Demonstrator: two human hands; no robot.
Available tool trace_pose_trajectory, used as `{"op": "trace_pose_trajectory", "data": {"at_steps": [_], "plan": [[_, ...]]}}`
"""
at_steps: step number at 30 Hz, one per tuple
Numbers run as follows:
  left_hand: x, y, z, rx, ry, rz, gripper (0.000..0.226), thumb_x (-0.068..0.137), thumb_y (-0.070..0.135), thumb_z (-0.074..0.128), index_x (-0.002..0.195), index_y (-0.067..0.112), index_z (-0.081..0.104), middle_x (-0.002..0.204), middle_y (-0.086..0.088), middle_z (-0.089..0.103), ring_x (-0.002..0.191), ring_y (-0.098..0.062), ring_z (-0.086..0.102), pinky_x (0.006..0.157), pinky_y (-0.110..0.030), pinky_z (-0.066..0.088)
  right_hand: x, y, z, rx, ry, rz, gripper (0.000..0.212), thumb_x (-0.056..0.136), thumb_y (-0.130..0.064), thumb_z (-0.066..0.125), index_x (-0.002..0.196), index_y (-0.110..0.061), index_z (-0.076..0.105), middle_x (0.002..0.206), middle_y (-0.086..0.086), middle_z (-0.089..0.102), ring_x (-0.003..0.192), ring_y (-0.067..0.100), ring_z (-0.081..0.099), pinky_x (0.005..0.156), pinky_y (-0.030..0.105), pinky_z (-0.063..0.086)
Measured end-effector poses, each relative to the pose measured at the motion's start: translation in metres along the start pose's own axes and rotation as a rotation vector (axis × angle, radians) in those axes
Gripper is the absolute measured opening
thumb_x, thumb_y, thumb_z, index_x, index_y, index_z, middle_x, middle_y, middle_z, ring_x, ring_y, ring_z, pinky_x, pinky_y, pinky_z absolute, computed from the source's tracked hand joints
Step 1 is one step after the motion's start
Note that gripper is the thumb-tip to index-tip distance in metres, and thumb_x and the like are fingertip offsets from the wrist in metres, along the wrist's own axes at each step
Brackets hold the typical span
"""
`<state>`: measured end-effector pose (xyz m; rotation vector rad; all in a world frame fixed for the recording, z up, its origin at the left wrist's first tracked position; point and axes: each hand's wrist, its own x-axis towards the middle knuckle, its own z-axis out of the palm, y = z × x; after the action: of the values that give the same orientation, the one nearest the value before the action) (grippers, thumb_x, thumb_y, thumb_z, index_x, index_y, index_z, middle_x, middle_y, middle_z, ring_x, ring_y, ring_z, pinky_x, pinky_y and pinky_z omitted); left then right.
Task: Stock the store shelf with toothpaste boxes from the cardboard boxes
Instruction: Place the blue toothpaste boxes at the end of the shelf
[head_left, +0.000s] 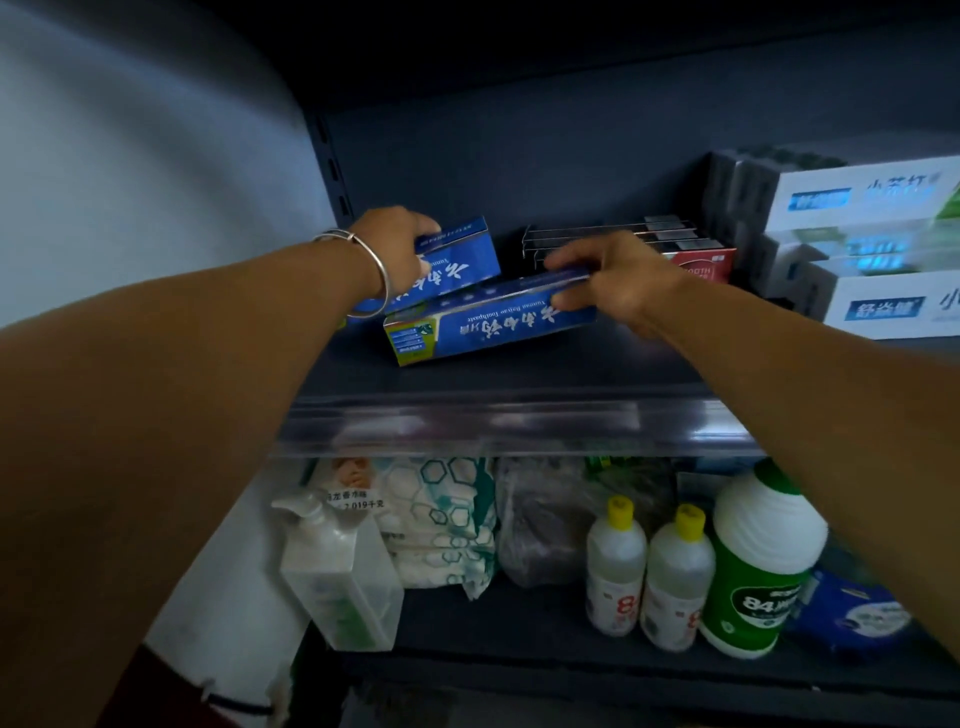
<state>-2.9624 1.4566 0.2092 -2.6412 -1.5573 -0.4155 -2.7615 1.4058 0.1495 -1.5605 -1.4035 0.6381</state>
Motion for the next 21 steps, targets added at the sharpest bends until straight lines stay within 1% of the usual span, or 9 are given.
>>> {"op": "trace_pose_trajectory", "data": {"at_steps": [2,3,6,10,13,15,17,21], "plan": [[0.002,-0.003,-0.002,-0.019,0.001,0.000,0.050,0.092,0.010,0.055,0.140,0.011,0.041,0.139,-0.015,0.047,0.126,-0.031,0.045,0.102,-0.031,0.035,0.000,-0.004,0.000,-0.179,-0.045,-0.014,0.044,0.080,0.002,0.069,0.121,-0.011,0.061,0.109,0.004,0.056,0.104,0.018,0.054,0.099,0.032,0.045],[0.002,-0.004,-0.003,-0.031,0.004,-0.002,0.050,0.092,0.011,0.055,0.140,0.011,0.041,0.138,-0.015,0.048,0.125,-0.031,0.046,0.101,-0.031,0.036,0.000,-0.005,0.000,-0.210,-0.058,-0.018,0.043,0.080,0.001,0.069,0.120,-0.012,0.061,0.110,0.005,0.057,0.104,0.019,0.054,0.100,0.033,0.045],[0.004,-0.008,-0.010,-0.043,0.015,-0.003,0.047,0.092,0.011,0.056,0.138,0.011,0.044,0.133,-0.015,0.052,0.121,-0.030,0.049,0.098,-0.030,0.038,0.003,-0.006,-0.004,-0.180,-0.053,-0.010,0.038,0.079,0.004,0.068,0.112,-0.015,0.064,0.107,0.005,0.057,0.102,0.020,0.055,0.099,0.035,0.046],[0.006,-0.014,-0.022,-0.051,0.044,-0.008,0.045,0.092,0.012,0.056,0.136,0.009,0.046,0.133,-0.015,0.052,0.121,-0.030,0.049,0.099,-0.031,0.038,0.004,-0.009,-0.014,-0.151,0.007,-0.004,0.036,0.079,0.004,0.068,0.108,-0.017,0.064,0.105,0.008,0.058,0.099,0.023,0.055,0.097,0.036,0.046],[0.005,-0.018,-0.028,-0.051,0.059,-0.003,0.045,0.092,0.011,0.056,0.136,0.009,0.047,0.132,-0.015,0.053,0.120,-0.030,0.049,0.098,-0.031,0.038,0.005,-0.016,-0.020,-0.169,0.052,0.007,0.038,0.080,0.002,0.068,0.115,-0.013,0.063,0.110,0.008,0.059,0.100,0.021,0.054,0.093,0.029,0.044],[0.004,-0.021,-0.029,-0.065,0.063,-0.006,0.045,0.091,0.011,0.057,0.135,0.009,0.047,0.131,-0.015,0.054,0.120,-0.030,0.050,0.098,-0.031,0.038,0.006,-0.020,-0.023,-0.197,0.101,0.020,0.040,0.080,0.001,0.068,0.118,-0.011,0.062,0.115,0.009,0.060,0.102,0.021,0.055,0.096,0.030,0.044],[0.002,-0.023,-0.030,-0.078,0.070,-0.002,0.043,0.090,0.010,0.058,0.132,0.007,0.050,0.128,-0.016,0.056,0.117,-0.030,0.052,0.097,-0.031,0.040,0.007,-0.025,-0.024,-0.228,0.149,0.033,0.041,0.080,0.000,0.069,0.119,-0.009,0.062,0.118,0.011,0.060,0.101,0.020,0.055,0.097,0.030,0.045],[-0.002,-0.027,-0.027,-0.107,0.065,-0.003,0.039,0.090,0.007,0.058,0.128,0.003,0.053,0.123,-0.019,0.058,0.112,-0.032,0.054,0.093,-0.033,0.042,0.009,-0.032,-0.023,-0.223,0.232,0.052,0.040,0.079,0.002,0.070,0.117,-0.006,0.063,0.116,0.012,0.061,0.098,0.020,0.056,0.096,0.030,0.047]]}}
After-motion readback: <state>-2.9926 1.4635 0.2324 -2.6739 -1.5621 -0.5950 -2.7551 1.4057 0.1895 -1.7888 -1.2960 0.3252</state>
